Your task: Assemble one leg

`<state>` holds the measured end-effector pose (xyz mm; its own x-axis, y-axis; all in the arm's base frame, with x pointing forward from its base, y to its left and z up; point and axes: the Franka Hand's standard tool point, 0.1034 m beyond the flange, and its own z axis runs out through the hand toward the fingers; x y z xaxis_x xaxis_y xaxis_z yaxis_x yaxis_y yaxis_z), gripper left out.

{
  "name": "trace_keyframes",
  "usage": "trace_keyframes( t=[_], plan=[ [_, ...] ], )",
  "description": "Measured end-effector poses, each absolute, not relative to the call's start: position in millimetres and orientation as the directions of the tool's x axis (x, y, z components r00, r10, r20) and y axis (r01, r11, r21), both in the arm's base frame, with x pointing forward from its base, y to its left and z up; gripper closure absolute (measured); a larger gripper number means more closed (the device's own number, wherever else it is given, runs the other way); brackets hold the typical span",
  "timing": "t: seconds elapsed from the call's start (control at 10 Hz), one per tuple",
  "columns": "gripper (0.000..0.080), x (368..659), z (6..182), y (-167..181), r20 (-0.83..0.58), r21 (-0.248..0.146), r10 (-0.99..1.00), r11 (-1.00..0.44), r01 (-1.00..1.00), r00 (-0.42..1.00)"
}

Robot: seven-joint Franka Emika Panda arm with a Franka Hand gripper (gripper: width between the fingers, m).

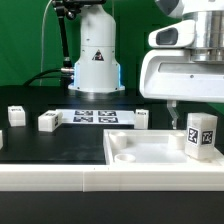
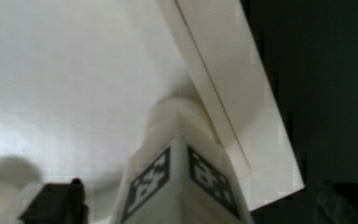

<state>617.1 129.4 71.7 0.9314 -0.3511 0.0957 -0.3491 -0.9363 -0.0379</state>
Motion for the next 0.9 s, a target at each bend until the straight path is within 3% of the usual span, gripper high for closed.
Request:
trace_keyframes(
  t=[0.3,0.8,0.9],
  plan=[
    [0.0151,618.2,73.3,124.4,0.111,-0.013,-0.102,-0.995,-0.101,0.989],
    [0.0151,619.4,72.9,116.8,0.111,0.007,0.061,-0.998,0.06,0.992],
    [0.0273,619.2,72.5,116.8,0.11,0.007,0.059,-0.998,0.058,0.992]
  ],
)
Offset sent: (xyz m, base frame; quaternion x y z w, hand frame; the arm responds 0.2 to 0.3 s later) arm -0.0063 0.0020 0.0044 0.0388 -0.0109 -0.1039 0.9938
